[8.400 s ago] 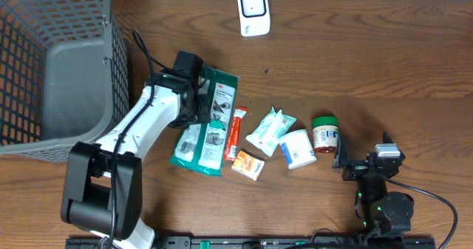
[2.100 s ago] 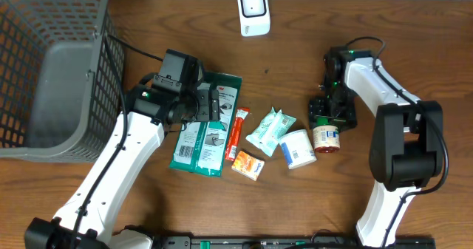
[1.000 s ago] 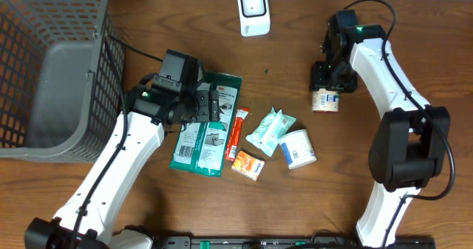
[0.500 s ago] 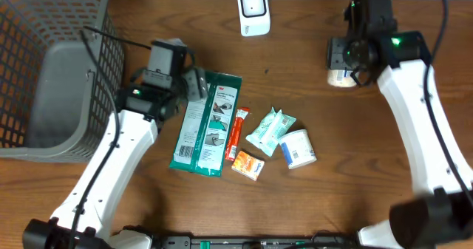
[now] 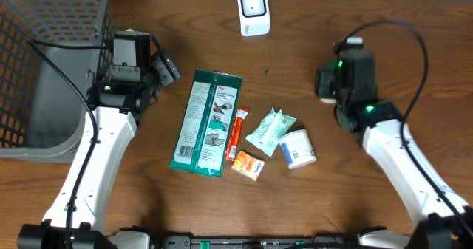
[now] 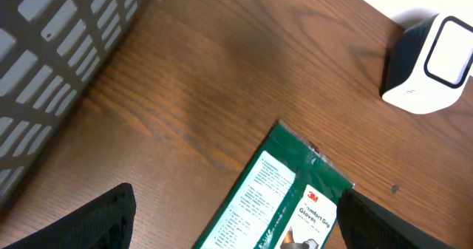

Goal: Scan the item barcode

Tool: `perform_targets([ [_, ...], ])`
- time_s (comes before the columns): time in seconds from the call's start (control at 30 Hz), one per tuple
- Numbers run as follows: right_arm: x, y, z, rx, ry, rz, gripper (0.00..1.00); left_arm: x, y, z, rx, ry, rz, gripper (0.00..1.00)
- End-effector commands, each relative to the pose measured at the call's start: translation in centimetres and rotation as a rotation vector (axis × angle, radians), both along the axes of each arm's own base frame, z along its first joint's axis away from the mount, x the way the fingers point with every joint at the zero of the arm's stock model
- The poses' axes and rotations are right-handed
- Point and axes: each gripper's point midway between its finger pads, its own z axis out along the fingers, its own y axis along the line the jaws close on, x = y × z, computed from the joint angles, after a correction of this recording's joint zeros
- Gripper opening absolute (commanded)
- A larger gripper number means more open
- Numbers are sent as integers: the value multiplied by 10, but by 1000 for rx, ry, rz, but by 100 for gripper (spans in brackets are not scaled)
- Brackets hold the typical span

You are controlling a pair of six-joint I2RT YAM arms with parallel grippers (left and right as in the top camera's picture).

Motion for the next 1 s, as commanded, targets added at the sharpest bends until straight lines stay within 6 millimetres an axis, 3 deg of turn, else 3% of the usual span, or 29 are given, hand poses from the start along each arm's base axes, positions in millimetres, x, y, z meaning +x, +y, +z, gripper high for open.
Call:
perform_targets([
  [0.0,-3,-1,-26,-13,-13,-3,13,1,1,4,-12,-8,16,85],
  [0.23,6,1,-57,-8,-40,-3,12,0,1,3,-11,-1,16,85],
  [0.5,25,6,-85,0,-60,2,20,-2,1,2,-10,7,16,85],
  [0.63,26,6,-86,0,-60,1,45,-3,1,1,-9,11,16,85],
  [0.67,26,6,-84,1,-66,1,77,-3,1,1,-9,11,16,85],
  [0.7,26,6,-82,2,-71,1,98,-3,1,1,-9,11,16,85],
  [0.87,23,10,-60,11,-99,34,99,-2,1,1,-9,10,16,85],
  [0.97,17,10,-10,2,-157,79,99,-3,1,1,-9,11,16,85],
])
